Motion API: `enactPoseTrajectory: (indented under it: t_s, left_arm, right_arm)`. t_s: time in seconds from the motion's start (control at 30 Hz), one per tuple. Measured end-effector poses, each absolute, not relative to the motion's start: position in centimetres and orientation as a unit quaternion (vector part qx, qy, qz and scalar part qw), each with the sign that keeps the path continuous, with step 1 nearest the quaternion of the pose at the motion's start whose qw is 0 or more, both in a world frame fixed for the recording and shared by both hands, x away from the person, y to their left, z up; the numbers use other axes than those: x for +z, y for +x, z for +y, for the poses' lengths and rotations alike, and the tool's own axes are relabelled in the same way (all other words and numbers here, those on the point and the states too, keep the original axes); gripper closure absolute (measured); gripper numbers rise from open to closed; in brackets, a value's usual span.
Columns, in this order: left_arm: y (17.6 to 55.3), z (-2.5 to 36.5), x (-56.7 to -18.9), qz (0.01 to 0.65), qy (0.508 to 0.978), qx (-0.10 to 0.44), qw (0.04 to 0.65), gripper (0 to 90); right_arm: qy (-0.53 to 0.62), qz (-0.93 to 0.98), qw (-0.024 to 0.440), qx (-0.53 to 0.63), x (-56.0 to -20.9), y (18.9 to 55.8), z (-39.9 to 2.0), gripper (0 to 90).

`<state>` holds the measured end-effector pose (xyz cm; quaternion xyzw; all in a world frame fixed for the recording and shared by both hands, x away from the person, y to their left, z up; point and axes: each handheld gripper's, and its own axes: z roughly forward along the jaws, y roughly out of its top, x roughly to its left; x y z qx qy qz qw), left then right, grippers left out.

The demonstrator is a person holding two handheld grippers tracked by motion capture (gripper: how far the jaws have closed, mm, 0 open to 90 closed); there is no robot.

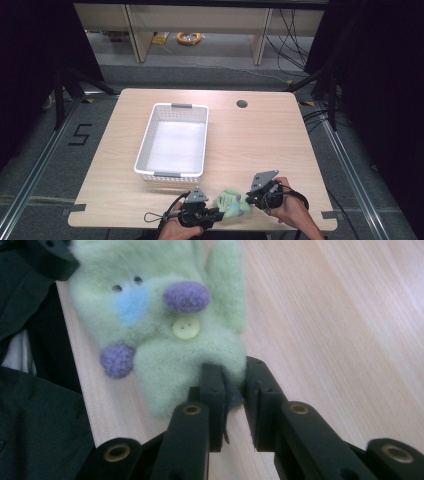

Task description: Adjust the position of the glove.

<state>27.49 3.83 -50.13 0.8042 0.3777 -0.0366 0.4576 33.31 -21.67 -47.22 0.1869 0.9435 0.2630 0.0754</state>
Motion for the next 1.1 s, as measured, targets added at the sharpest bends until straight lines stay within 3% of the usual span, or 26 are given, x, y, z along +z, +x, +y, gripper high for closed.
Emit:
enactPoseTrajectory:
  t_s: [0.3, 0.53, 0.83, 1.1]
  left_arm:
    - [27.2, 3.9, -50.1, 0.374, 0.807, -0.042, 0.455, 74.0]
    - [26.6, 5.2, -49.5, 0.380, 0.799, -0.045, 0.463, 66.5]
    - [28.0, 6.2, -48.3, 0.415, 0.775, -0.007, 0.476, 50.8]
    - [28.8, 5.8, -49.1, 0.453, 0.760, -0.051, 0.463, 44.0]
  right_arm:
    - [0.202, 0.938, 0.095, 0.264, -47.0, 33.3, -22.0, 61.0]
    - [0.279, 0.910, 0.076, 0.297, -45.7, 33.2, -23.7, 49.8]
    - [0.335, 0.872, 0.045, 0.354, -45.8, 32.8, -23.0, 46.9]
    - [0.350, 0.875, 0.012, 0.334, -47.0, 33.2, -22.8, 46.2]
